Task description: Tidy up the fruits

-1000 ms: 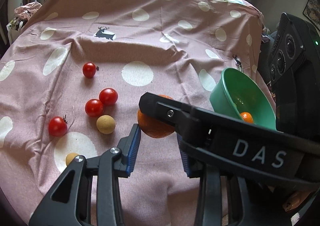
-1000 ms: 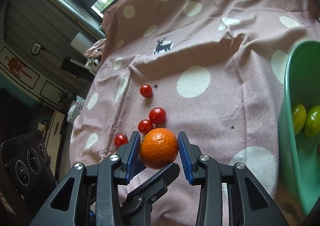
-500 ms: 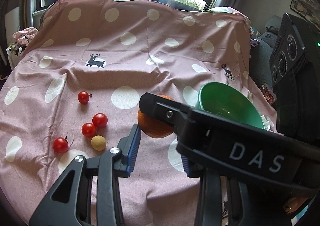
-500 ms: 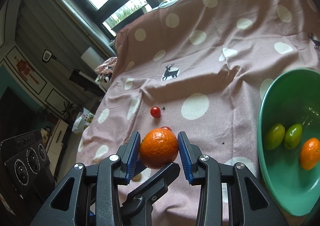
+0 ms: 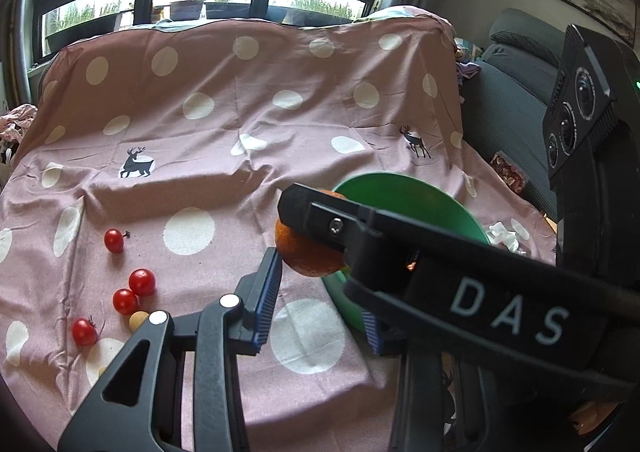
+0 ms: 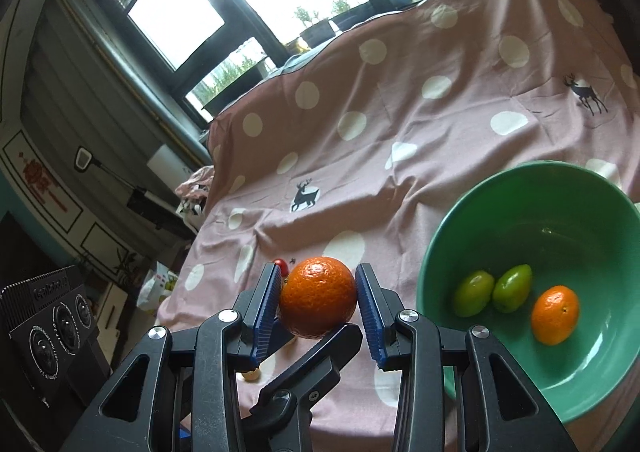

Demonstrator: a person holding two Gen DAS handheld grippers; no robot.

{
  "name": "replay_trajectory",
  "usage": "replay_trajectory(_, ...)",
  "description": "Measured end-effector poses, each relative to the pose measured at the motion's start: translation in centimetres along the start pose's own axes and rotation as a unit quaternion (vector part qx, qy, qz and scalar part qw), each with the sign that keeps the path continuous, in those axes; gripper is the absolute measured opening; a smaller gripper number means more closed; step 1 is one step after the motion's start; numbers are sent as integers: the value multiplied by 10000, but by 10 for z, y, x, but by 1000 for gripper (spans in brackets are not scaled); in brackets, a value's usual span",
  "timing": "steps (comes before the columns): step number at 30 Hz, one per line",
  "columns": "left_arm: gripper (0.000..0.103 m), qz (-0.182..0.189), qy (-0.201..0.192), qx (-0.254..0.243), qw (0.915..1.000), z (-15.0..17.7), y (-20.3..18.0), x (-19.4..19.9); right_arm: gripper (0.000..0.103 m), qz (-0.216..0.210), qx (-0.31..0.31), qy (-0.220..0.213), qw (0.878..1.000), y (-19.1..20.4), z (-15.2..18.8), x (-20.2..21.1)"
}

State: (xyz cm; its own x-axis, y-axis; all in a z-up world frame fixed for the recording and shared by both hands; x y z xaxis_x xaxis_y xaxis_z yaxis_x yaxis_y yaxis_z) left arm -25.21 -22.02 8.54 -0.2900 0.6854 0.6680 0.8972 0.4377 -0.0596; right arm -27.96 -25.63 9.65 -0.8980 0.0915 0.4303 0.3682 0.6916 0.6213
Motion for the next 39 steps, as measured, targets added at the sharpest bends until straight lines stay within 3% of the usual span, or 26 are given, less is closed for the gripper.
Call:
replay_trajectory(19,37,706,365,-586,9951,-5,-68,-33,41,599,-748,-595,9936,-62,-7,46)
replay_trajectory(39,37,1227,940,-877,9841,4,-108,-68,41,1187,-1447,-741,9795,-112,1,66)
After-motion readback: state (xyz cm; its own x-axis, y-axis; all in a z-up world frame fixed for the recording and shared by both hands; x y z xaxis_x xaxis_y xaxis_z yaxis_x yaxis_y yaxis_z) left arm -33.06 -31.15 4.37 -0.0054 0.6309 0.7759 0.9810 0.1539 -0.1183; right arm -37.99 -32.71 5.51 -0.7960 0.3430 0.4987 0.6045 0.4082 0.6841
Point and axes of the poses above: each gripper's, at about its wrist camera, not at the fingertips, and x roughly against the way its jaws point, y to its left, z to its underside, the point moved 6 cm from there along -x, roughly the way its jaws point, and after that the axes turned 14 degrees about -z, right-handed, at the moved point
